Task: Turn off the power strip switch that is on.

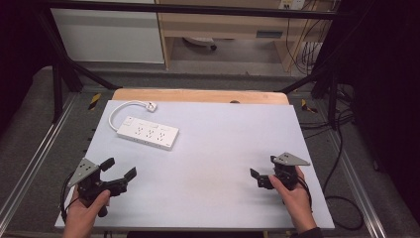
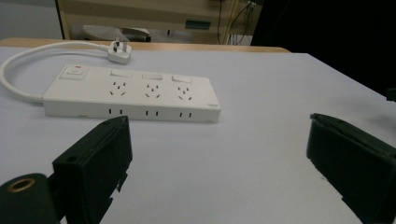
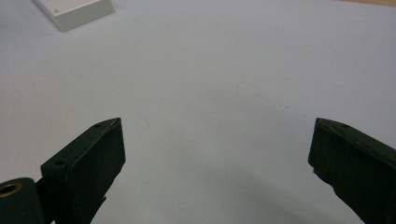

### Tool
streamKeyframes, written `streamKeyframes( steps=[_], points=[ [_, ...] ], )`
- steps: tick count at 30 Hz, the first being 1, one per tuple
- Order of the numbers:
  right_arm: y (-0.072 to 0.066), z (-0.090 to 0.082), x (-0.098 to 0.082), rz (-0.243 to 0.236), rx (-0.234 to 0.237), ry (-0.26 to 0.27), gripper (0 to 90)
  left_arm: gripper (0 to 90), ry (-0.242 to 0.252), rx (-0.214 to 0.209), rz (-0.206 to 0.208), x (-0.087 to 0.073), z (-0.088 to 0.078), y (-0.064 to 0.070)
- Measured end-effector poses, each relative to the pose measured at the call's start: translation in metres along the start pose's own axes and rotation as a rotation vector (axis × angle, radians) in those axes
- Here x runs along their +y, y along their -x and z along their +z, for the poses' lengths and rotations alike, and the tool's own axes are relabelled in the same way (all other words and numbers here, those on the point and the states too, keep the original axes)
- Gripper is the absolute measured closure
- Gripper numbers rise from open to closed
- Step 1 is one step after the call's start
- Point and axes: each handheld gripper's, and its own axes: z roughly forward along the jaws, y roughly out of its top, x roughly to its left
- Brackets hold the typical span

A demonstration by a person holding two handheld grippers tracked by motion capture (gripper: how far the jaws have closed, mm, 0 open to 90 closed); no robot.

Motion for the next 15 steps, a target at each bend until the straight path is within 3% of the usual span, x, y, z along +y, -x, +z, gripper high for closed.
streamKeyframes(
  steps=[13,15],
  points=[
    [-0.006,0.001,-0.001,-0.032,0.02,-0.013,4.1,6.8,0.004,-0.001,0.006,0.013,0.005,-0.009],
    [-0.008,0.001,0.0,-0.034,0.025,-0.012,3.9,6.8,0.0,0.001,-0.008,0.017,0.008,-0.012]
  ],
)
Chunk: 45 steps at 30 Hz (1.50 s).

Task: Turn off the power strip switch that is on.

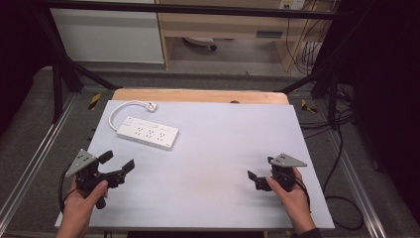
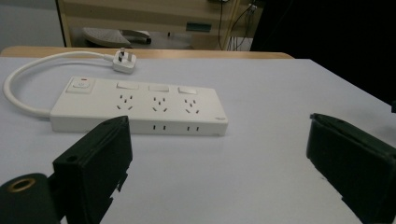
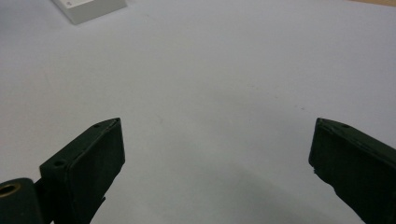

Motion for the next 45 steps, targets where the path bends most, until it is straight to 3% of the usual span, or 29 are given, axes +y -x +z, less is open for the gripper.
streamKeyframes(
  steps=[9,15,25,33,45],
  points=[
    [-0.005,-0.005,0.001,-0.007,0.017,0.012,3.8,6.7,-0.043,0.005,0.051,0.03,0.014,-0.003],
    [-0.007,-0.005,0.002,-0.011,0.03,0.017,3.9,6.7,-0.04,0.001,0.053,0.053,0.026,-0.002],
    [-0.005,-0.006,0.0,-0.006,0.03,0.016,3.9,6.7,-0.06,0.003,0.052,0.068,0.042,-0.001],
    [-0.008,-0.002,0.002,-0.002,0.033,0.015,4.0,6.7,-0.059,0.02,0.082,0.088,0.056,-0.001],
    [-0.005,-0.003,0.0,-0.005,0.012,0.014,4.0,6.8,-0.072,0.034,0.096,0.096,0.064,-0.003]
  ],
)
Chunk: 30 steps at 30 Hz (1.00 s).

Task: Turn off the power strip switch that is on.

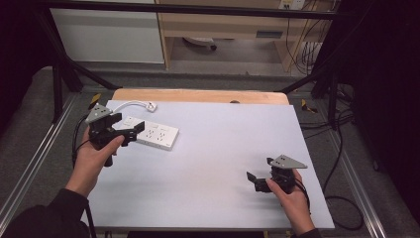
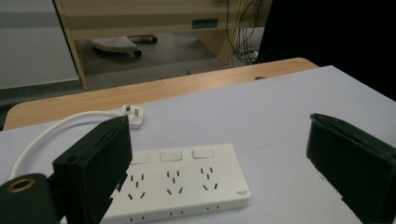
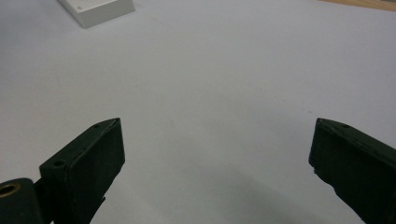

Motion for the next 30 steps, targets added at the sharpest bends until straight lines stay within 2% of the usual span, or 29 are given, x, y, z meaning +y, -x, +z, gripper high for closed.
streamKeyframes(
  steps=[7,12,16,19,26,30],
  points=[
    [-0.001,-0.001,0.0,-0.01,0.002,-0.003,3.8,6.6,0.034,0.018,0.0,0.01,0.003,-0.003],
    [-0.002,0.0,0.0,-0.005,0.018,-0.005,3.7,6.5,0.036,0.025,0.0,0.01,0.012,-0.007],
    [-0.004,0.0,0.0,-0.013,0.025,-0.007,3.6,6.8,0.068,0.045,0.004,0.009,0.02,-0.011],
    [-0.004,0.0,-0.001,-0.019,0.029,-0.018,3.3,7.1,0.077,0.05,-0.02,0.009,0.026,-0.015],
    [-0.005,0.0,-0.001,-0.018,0.022,-0.018,3.3,7.1,0.053,0.051,-0.024,0.008,0.042,-0.017],
    [-0.005,-0.001,-0.001,-0.011,0.019,-0.018,3.3,7.7,0.056,0.072,-0.017,0.007,0.049,-0.016]
  ],
)
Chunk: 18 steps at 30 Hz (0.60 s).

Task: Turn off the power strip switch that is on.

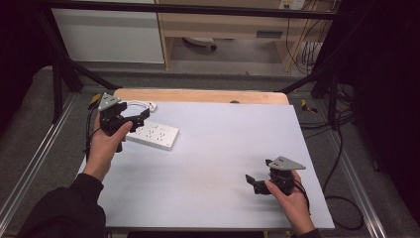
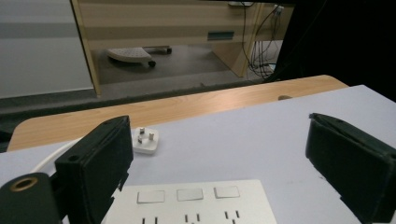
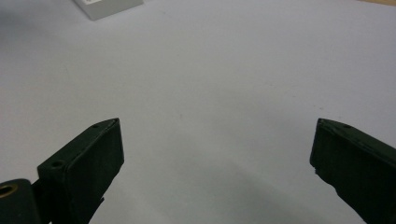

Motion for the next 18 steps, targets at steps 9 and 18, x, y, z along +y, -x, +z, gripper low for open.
streamKeyframes(
  steps=[9,18],
  points=[
    [-0.001,0.001,0.0,-0.012,0.007,-0.003,3.4,7.6,-0.026,0.007,-0.005,0.001,0.017,-0.004],
    [-0.003,0.0,0.001,-0.017,0.02,0.002,3.8,7.7,-0.054,0.03,-0.017,-0.003,0.033,-0.013]
  ],
)
